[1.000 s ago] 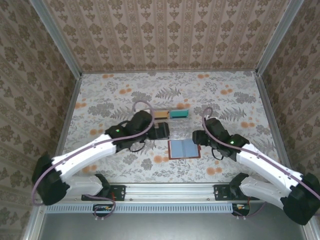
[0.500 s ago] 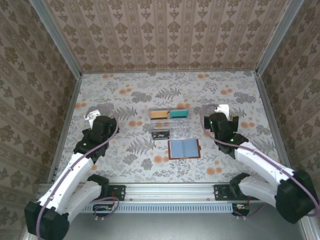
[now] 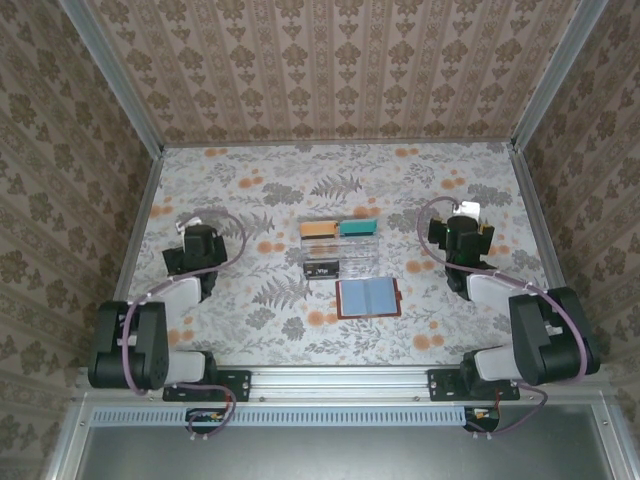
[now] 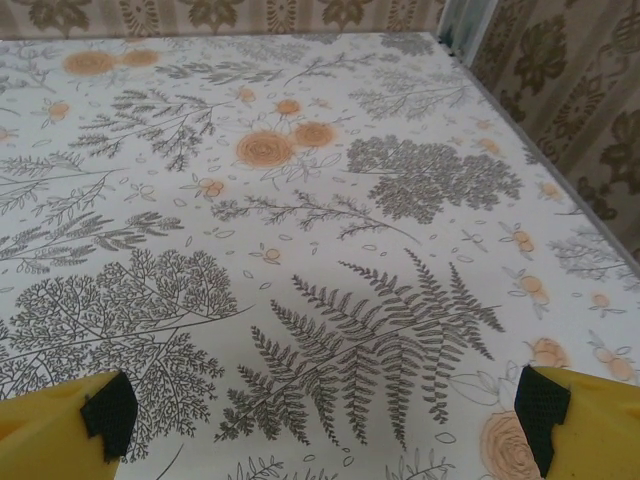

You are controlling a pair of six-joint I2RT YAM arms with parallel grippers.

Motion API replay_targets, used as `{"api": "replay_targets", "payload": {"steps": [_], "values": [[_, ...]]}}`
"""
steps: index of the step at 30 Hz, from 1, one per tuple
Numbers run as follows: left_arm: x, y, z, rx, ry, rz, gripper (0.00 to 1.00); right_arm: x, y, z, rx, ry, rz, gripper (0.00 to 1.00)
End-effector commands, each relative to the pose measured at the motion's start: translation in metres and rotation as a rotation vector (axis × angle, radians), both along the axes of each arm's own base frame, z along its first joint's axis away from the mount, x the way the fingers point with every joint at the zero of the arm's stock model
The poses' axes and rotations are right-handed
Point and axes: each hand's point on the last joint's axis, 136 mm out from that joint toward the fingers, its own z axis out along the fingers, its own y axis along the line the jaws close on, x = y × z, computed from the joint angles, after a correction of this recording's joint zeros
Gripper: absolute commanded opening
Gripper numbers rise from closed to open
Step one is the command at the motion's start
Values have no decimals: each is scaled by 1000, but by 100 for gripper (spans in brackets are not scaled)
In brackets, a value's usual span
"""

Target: Take the credit cards out of the card holder

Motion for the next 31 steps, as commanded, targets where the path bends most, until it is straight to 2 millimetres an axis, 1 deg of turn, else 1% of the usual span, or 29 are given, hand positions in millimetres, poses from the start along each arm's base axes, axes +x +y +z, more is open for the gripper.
{"api": "replay_targets", "payload": {"steps": [1,2,3,6,7,8,9,29,30,31], "values": [[39,-24,37,23,-180,-185,100,15,13,22,39,-137,106,100],[42,-25,39,39,-195,-201,100,15,13,11,44,-128,116,100],[44,-25,38,39,-212,-212,100,15,12,6,52,-135,122,100],[44,-21,21,-9,-250,-226,100,21,18,-10,63,-121,169,100],[46,-23,19,-10,-256,-247,100,23,19,-8,62,-140,180,100],[46,-32,18,-16,-250,-294,100,22,19,-9,78,-120,184,100],[48,-35,17,-16,-248,-314,100,22,19,-10,91,-120,194,100],[48,-37,17,-17,-241,-326,100,22,19,-10,91,-120,197,100],[48,-37,17,-16,-241,-325,100,24,25,-10,97,-118,232,100],[48,-37,17,-16,-241,-324,100,26,36,-11,107,-102,312,100]]}}
